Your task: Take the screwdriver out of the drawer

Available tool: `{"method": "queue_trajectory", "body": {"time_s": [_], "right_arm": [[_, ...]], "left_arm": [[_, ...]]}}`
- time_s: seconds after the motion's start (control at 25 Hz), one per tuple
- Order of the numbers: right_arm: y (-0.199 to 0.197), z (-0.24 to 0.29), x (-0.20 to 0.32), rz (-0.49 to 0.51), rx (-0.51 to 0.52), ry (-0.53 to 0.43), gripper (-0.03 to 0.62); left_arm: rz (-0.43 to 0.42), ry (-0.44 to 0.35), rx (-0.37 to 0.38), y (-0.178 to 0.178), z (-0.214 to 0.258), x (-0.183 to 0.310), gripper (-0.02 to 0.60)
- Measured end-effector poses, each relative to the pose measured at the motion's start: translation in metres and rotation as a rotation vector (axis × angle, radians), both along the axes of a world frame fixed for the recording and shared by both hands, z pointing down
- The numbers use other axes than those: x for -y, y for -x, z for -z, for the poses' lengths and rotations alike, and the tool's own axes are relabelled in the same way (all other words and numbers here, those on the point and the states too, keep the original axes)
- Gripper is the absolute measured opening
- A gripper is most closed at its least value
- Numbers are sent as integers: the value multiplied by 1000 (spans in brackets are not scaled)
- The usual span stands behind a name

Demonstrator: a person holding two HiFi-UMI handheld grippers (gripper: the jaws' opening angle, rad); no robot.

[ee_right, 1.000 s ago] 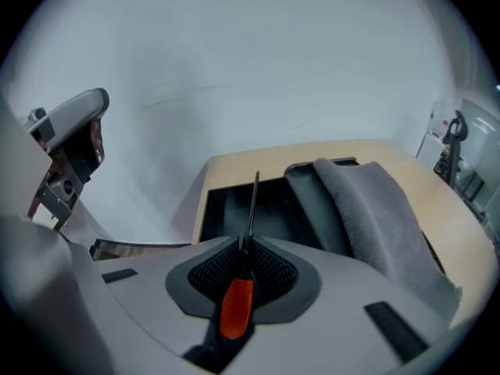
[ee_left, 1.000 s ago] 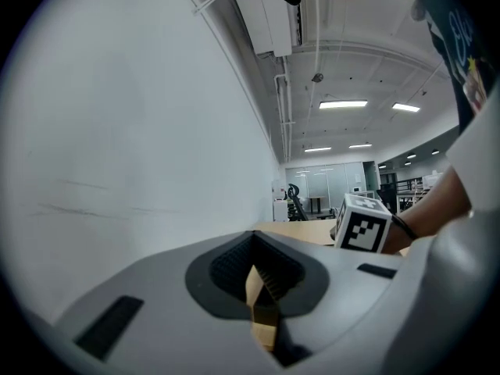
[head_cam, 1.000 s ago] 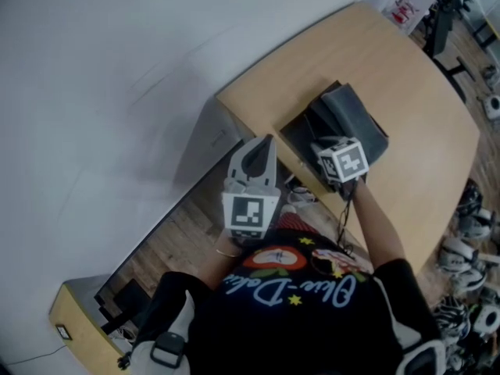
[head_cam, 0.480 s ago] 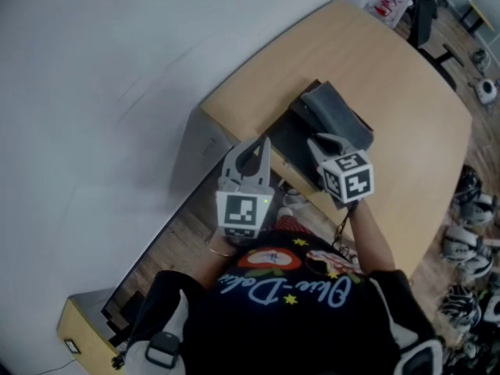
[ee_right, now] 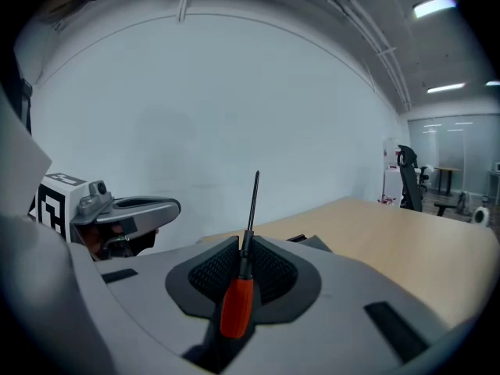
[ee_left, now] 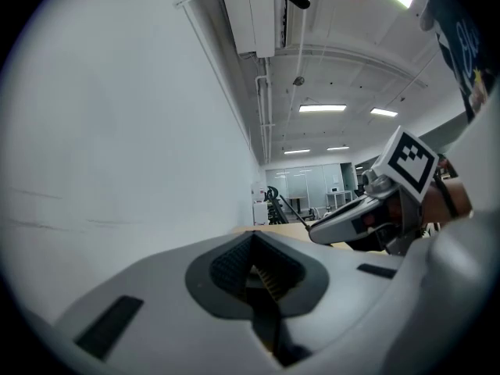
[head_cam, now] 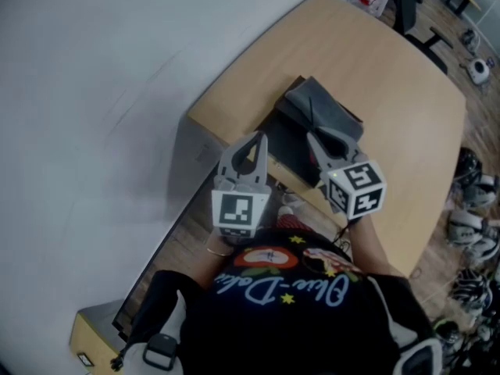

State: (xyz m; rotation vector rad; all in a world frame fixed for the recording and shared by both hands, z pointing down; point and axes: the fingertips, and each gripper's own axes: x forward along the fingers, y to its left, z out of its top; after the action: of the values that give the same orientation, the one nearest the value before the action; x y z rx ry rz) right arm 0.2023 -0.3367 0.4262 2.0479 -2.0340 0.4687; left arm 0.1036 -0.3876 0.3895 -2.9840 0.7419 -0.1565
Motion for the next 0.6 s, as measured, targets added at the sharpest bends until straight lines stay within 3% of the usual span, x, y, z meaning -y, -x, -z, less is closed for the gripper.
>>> {"method": "queue_trajectory", "body": {"time_s": [0.6], "right_arm": [[-12, 20, -22, -79, -15, -51, 54]], "left_arm": [[-61, 15, 6, -17, -2, -6, 0]]}}
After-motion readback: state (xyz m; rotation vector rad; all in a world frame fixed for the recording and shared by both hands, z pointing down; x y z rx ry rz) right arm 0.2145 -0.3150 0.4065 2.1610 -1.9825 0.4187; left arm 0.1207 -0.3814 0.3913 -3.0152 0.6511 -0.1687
